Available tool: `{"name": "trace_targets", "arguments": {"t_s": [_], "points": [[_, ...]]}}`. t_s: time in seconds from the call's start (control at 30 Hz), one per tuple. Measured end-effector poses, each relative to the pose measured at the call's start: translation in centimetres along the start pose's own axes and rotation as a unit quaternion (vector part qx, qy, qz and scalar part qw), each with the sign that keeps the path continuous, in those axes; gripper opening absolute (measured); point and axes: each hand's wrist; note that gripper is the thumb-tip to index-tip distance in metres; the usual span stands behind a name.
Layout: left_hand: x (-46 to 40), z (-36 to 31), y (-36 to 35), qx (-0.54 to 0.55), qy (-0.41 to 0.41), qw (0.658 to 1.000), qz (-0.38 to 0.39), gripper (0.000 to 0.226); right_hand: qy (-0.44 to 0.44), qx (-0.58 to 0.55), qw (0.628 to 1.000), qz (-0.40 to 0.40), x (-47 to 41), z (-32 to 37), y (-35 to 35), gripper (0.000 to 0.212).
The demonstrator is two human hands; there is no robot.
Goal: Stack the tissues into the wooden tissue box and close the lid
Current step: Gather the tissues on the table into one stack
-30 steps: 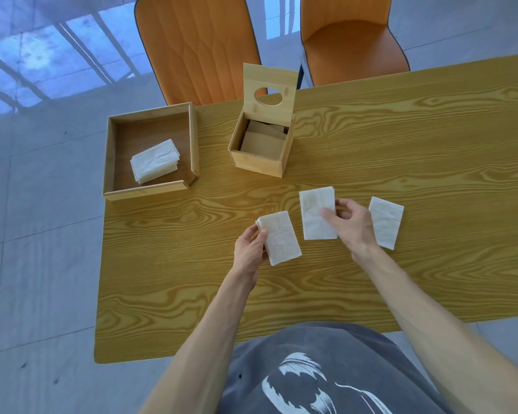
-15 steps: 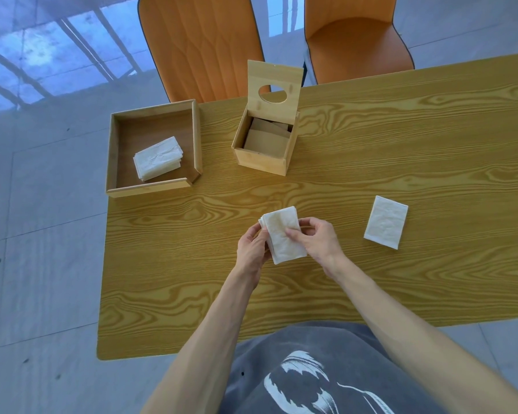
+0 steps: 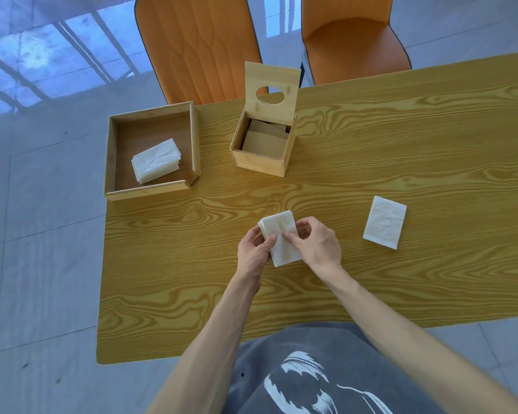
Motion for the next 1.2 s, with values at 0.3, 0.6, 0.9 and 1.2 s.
{"name": "trace_targets", "arguments": {"t_s": [0.3, 0.6, 0.9, 1.2], "points": [[0.2, -0.3, -2.0, -0.019, 0.002, 1.0, 0.023, 0.033, -0.081, -0.012, 0.985, -0.155, -1.7, -4.6, 6.1, 0.035], [0.7, -0.5, -3.6, -0.044, 0.001, 0.998, 0.045, 0.031, -0.252, -0.003, 0.947, -0.197, -2.8, -7.9, 8.8, 0.062], [0.9, 0.0, -3.4, -0.052, 0.0, 0.998, 0.043, 0.029, -0.267, -0.004, 0.94, -0.214, -3.8, -7.9, 9.0, 0.075], [0.8, 0.0, -2.9, -0.046, 0.005, 0.998, 0.04, 0.039, -0.252, -0.029, 0.95, -0.18, -3.7, -7.2, 9.3, 0.052]]}}
Point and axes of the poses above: each hand's wrist, its own x-axis away from the middle knuckle, its own y-axis out of the back of the hand, z = x × y, and after that the axes turned 2 degrees about -z, right-handed
